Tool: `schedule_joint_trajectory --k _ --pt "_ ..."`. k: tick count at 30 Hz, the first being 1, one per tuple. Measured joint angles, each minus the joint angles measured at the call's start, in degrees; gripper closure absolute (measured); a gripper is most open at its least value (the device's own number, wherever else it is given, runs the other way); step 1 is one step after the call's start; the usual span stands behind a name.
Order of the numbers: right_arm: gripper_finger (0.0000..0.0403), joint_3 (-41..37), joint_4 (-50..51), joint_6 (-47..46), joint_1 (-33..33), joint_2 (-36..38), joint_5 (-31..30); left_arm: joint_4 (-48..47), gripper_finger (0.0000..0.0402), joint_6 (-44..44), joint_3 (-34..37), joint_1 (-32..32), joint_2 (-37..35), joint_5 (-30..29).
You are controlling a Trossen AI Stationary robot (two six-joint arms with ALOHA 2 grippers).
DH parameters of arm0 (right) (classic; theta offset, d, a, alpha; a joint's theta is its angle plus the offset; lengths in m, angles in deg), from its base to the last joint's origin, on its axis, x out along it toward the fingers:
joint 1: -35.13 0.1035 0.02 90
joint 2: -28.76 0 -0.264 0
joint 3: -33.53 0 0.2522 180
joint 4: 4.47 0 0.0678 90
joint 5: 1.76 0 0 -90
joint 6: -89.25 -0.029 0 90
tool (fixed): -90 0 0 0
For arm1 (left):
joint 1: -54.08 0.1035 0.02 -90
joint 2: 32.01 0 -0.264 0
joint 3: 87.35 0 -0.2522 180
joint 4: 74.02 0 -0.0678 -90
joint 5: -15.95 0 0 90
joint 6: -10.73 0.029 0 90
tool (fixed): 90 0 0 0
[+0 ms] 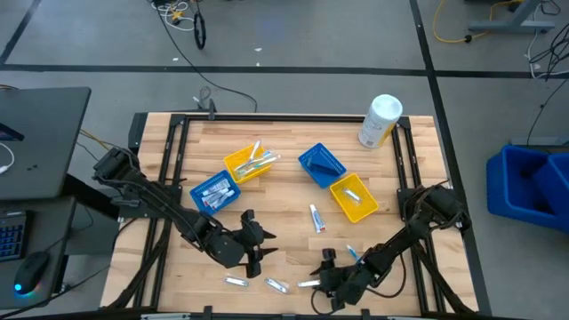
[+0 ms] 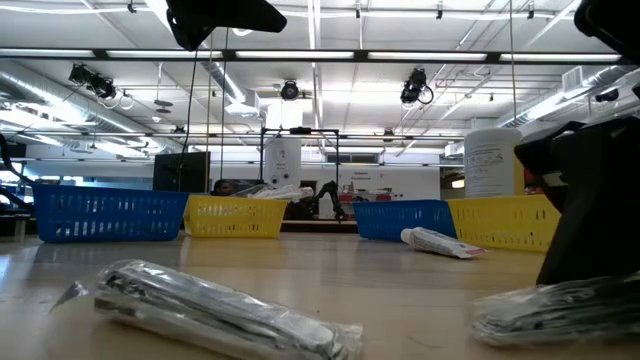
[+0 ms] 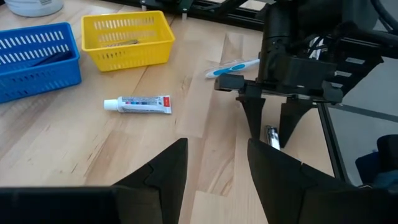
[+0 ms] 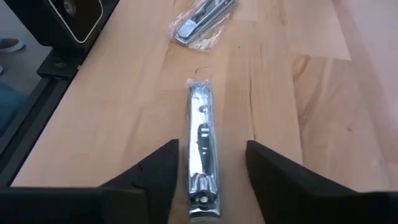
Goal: Pick & Place Travel size toiletries
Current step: Put the nail cutter into the right yellow bin
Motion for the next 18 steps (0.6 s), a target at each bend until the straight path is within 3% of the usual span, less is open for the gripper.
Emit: schedule_joint_trajectory --k 10,15,18 --pt "0.0323 -0.15 0.92 2.61 -0.93 0.97 0.94 0.00 0.0226 0.08 0.00 0.01 0.00 -0.07" --pt "0.0334 -0.30 5.45 5.28 -2.11 5.20 0.24 0.00 0.0226 0.01 0.00 0.05 0.00 -0.15" --pt "0.0332 -0.28 14.22 2.49 -2.95 10.05 -2.49 0.00 0.0226 0.08 0.00 0.05 0.00 -0.58"
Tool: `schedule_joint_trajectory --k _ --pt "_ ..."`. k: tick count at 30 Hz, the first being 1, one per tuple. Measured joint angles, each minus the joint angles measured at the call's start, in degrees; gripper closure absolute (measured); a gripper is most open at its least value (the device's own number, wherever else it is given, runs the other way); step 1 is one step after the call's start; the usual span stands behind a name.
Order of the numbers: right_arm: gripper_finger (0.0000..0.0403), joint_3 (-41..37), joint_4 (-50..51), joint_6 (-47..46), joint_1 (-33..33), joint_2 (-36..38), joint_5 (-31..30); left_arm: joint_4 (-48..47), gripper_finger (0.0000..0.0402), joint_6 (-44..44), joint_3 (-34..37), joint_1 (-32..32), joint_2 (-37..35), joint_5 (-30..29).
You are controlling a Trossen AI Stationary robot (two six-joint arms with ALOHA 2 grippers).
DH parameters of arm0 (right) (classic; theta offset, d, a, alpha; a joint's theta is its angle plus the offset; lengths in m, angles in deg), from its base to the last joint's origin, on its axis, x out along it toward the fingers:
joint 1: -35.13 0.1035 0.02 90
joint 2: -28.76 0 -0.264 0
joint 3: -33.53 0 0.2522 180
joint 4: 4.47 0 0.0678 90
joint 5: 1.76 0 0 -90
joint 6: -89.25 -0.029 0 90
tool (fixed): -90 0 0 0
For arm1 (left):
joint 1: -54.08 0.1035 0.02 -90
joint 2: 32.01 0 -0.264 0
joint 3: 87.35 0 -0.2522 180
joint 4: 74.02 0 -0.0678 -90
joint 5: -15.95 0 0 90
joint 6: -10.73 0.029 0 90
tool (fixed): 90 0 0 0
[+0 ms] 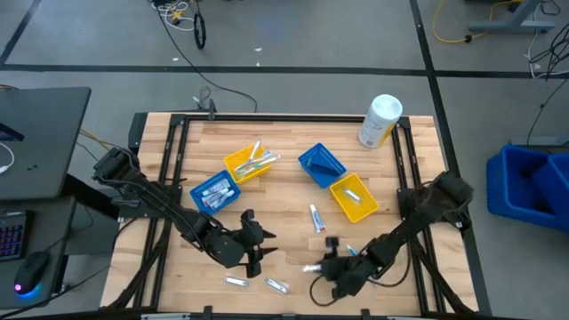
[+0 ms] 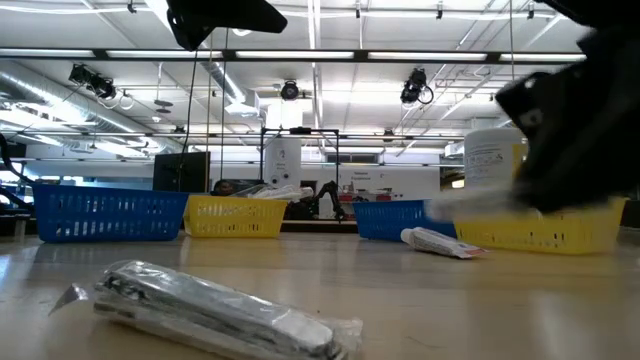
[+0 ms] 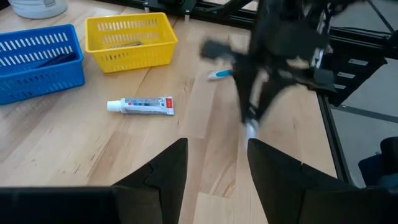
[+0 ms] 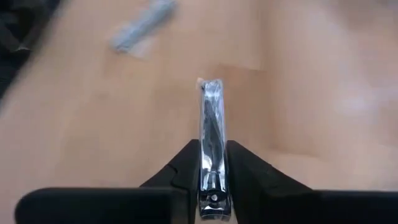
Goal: Pick & Place Travel size toiletries
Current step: Put the nail cutter into the right yellow bin
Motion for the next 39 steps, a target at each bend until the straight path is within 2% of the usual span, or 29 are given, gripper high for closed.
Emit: schedule_joint_trajectory --k 5,11,14,17,21,29,39 --pt "0.0332 0.04 20.82 -8.96 -1.04 12.78 -9.96 0.01 0.0226 -0.08 0.00 0.00 0.00 -0.41" --pt "0.0330 -0.92 49.26 -26.93 -5.46 24.65 -14.42 0.02 0.0226 0.13 0.00 0.04 0.00 -1.86" --pt "0.0330 -3.07 55.94 -37.24 -8.38 27.85 -14.46 0.00 0.0226 0.09 0.00 0.04 0.00 -2.20" --pt "0.0330 -7.37 56.44 -41.79 -11.10 29.25 -12.92 0.00 0.0226 0.31 0.00 0.04 0.00 -2.34" --pt "0.0329 -13.59 51.91 -42.18 -15.17 29.51 -9.18 0.00 0.0226 0.28 0.00 0.04 0.00 -2.59" --pt "0.0324 -21.14 40.33 -36.06 -21.47 29.51 -3.97 0.01 0.0226 -0.01 0.00 0.04 0.00 -2.60" --pt "0.0251 -21.31 40.04 -32.12 -24.07 29.51 -2.18 0.01 0.0226 0.02 0.00 0.04 0.00 -2.60"
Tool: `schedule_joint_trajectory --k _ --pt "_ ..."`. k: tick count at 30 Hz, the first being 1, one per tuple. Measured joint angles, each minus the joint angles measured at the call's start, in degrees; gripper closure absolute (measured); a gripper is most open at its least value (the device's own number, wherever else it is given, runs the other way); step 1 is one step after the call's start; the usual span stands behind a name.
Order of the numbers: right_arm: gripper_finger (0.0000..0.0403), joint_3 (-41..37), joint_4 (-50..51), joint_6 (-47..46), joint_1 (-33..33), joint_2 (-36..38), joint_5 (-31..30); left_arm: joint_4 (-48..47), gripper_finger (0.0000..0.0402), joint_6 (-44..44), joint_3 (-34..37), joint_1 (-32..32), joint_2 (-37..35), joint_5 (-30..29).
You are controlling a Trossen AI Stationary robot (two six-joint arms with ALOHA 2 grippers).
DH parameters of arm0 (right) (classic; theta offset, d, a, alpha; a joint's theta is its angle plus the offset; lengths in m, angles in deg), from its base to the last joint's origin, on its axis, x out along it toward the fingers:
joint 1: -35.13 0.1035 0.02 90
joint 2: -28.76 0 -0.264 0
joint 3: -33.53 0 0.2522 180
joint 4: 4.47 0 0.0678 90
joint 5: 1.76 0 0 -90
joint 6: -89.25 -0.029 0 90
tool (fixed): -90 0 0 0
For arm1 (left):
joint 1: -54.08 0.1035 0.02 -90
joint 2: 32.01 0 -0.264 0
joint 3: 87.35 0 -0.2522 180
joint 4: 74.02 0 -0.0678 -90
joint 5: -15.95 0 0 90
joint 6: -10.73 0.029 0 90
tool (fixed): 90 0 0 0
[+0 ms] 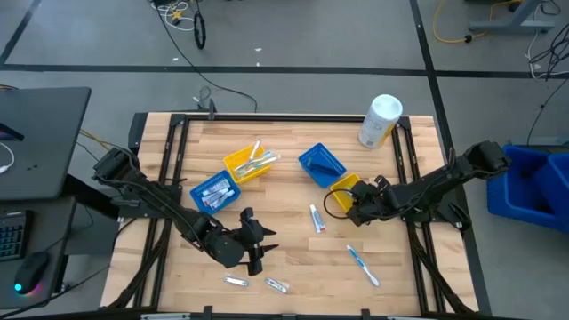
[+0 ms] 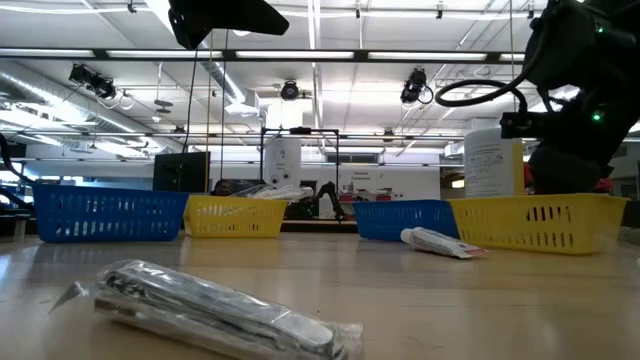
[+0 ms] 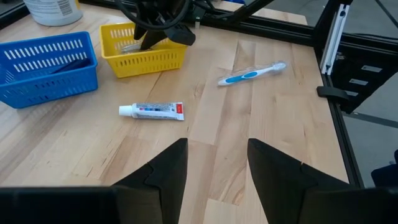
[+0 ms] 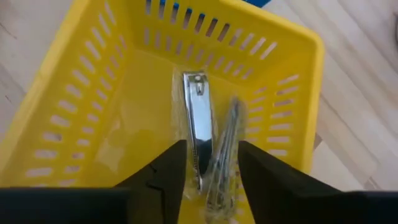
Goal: Pick & Place Travel size toiletries
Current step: Put the nail cutter into the right yellow bin, then put the blue toothbrush into the left yellow bin
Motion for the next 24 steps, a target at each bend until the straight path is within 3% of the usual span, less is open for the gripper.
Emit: schedule_joint_trajectory --k 13,24 --pt "0.0184 8.16 3.36 8.01 0.11 0.00 2.22 0.01 0.0226 -0.07 0.00 0.00 0.00 0.00" --pt "0.0189 18.34 0.89 13.42 3.76 0.00 5.05 0.00 0.0226 0.25 0.00 0.00 0.00 -0.09"
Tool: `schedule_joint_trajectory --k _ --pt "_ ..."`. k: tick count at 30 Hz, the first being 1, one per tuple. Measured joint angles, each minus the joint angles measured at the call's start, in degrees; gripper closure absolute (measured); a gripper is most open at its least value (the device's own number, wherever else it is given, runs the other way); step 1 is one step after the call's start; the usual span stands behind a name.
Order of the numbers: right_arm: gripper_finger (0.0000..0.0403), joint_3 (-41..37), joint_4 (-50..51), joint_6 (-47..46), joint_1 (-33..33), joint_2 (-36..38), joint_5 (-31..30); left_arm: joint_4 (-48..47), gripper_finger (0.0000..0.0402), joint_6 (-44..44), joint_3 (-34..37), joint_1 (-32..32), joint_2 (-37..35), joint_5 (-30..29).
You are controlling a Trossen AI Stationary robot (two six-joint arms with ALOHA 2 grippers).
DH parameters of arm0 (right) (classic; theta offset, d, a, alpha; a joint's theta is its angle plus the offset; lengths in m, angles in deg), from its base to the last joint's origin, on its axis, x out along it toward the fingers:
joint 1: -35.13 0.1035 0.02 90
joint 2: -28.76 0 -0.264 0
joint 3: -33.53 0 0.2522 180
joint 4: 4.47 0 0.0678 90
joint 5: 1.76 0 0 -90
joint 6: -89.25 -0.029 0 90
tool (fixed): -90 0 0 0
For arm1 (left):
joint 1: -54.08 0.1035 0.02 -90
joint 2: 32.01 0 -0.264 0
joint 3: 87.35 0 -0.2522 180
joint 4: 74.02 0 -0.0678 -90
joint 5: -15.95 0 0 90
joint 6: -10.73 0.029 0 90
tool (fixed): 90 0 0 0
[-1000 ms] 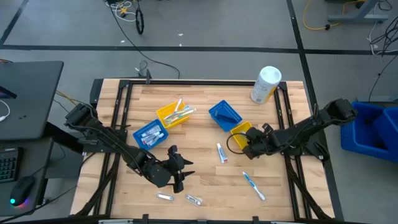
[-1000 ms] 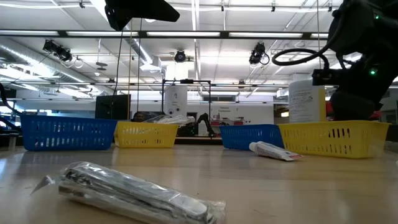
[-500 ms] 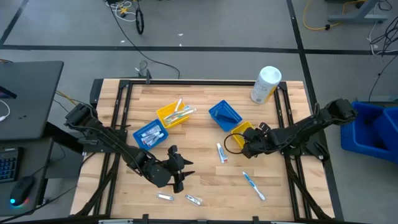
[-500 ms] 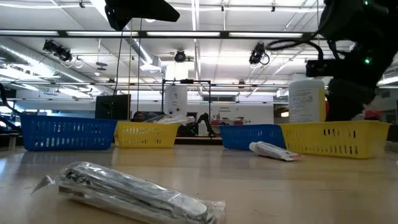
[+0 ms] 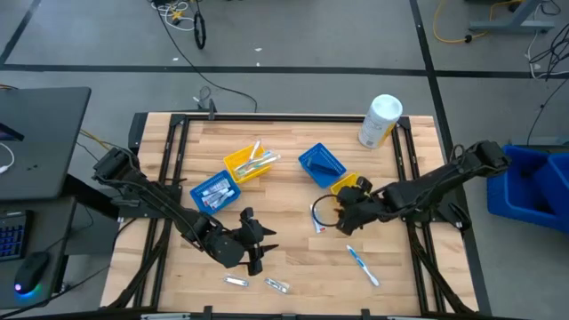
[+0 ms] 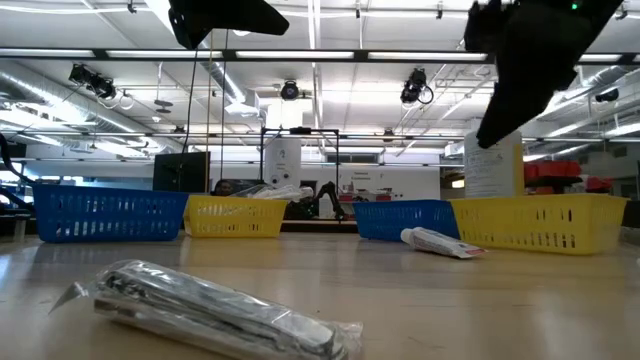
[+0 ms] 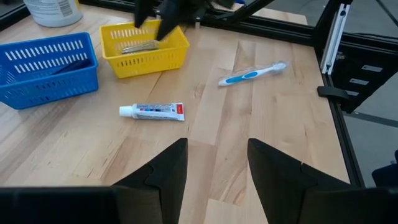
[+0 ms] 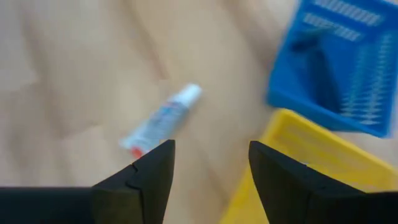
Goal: Pick & Place Travel size toiletries
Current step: Put the blue toothbrush into the left yellow bin
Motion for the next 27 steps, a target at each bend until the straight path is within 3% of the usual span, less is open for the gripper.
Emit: schedule_joint_trajectory --k 8,15,27 --pt "0.0205 -1.82 -9.00 -0.27 6.49 -0.02 9.02 0.00 0.0226 -0.03 0.00 -0.27 0.00 0.22" --pt "0.0208 -5.18 -14.77 -2.90 14.81 -0.02 9.26 0.00 0.0226 0.04 0.00 -1.22 0.00 0.65" --pt "0.0206 -10.09 -14.89 -11.43 26.03 -2.66 9.50 0.00 0.0226 -0.10 0.00 -1.38 0.00 -2.27"
